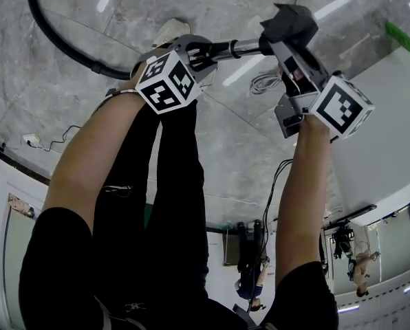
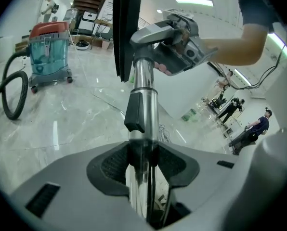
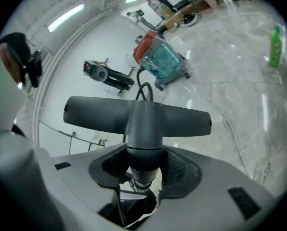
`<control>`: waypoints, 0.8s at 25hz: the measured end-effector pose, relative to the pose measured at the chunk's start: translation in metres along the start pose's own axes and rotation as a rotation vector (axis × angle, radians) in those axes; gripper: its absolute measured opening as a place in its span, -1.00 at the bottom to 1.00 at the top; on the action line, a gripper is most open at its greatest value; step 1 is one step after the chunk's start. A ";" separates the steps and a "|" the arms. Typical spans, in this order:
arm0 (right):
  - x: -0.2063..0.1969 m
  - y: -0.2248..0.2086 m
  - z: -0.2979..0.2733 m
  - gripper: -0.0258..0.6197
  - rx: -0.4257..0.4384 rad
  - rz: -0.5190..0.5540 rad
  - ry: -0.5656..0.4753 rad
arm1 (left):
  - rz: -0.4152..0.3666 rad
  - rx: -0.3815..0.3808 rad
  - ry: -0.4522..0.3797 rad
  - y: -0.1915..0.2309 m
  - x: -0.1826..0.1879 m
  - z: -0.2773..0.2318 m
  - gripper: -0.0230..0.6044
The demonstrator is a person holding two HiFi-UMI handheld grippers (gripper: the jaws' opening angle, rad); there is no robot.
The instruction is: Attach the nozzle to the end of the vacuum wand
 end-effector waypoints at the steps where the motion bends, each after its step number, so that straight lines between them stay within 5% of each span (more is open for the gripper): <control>1: 0.000 0.009 0.002 -0.32 0.066 0.066 -0.014 | 0.000 -0.024 -0.016 -0.002 0.000 0.004 -0.40; 3: -0.001 0.025 0.004 -0.32 0.206 0.162 -0.049 | -0.005 -0.068 -0.035 -0.007 0.001 0.010 -0.39; 5: -0.001 0.023 0.000 -0.32 0.210 0.151 -0.070 | 0.006 -0.077 -0.025 -0.007 -0.001 0.010 -0.39; 10: -0.004 -0.013 -0.006 -0.32 -0.234 -0.178 -0.107 | 0.024 -0.052 0.011 -0.005 -0.001 -0.003 -0.39; 12: -0.010 -0.015 -0.004 -0.33 -0.320 -0.244 -0.113 | 0.013 -0.065 0.012 -0.010 -0.004 -0.004 -0.39; 14: -0.008 -0.005 -0.006 -0.33 -0.262 -0.181 -0.126 | 0.015 -0.075 0.001 -0.009 -0.005 0.000 -0.39; 18: -0.001 0.015 -0.015 -0.33 -0.005 0.068 -0.125 | 0.024 -0.088 -0.034 -0.004 -0.006 0.006 -0.39; 20: -0.002 0.015 -0.016 -0.32 0.016 0.115 -0.125 | 0.022 -0.089 -0.052 -0.003 -0.006 0.007 -0.39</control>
Point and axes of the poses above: the fingertips, and each gripper's own axes: z backward along the fingers, y to its left, x out of its top, the point moved 1 cm from there along z, backward along the fingers, and after that the axes turned 7 degrees about y, right-handed, at the moved point
